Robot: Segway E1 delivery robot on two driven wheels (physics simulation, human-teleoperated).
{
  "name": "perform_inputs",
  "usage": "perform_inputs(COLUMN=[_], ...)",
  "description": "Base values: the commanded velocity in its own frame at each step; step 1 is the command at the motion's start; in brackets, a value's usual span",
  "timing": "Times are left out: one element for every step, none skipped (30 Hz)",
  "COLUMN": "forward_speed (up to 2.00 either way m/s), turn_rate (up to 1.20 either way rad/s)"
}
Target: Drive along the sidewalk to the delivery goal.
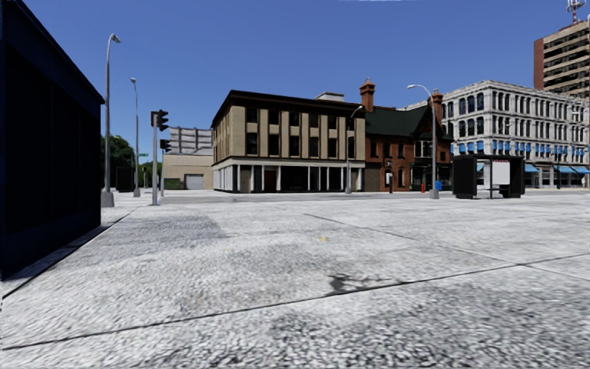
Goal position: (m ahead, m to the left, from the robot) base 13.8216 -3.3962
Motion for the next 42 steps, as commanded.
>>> perform_inputs(forward_speed=[2.0, 2.0, 2.0, 2.0, 2.0, 2.0, 2.0, 2.0, 2.0, 2.0, 2.0, 2.0, 2.0, 2.0, 2.0, 2.0, 2.0, 2.0, 2.0, 2.0, 2.0, 2.0, 2.0, 2.0, 2.0, 2.0, 2.0, 2.0, 2.0, 2.0, 2.0, 2.0, 2.0, 2.0, 2.0, 2.0, 2.0, 2.0, 2.0, 2.0, 2.0, 2.0], turn_rate=[-0.38, -0.38, -0.38, -0.29, 0.0, 0.0, 0.0, 0.0, 0.0, 0.0, 0.0, 0.0, 0.0, 0.0, 0.0, 0.0, 0.0, 0.0, 0.0, 0.0, 0.0, 0.0, 0.0, 0.0, 0.0, 0.0, 0.0, 0.0, 0.0, 0.0, 0.0, 0.0, 0.0, 0.0, 0.0, 0.0, 0.0, 0.0, 0.0, 0.0, 0.0, 0.0])
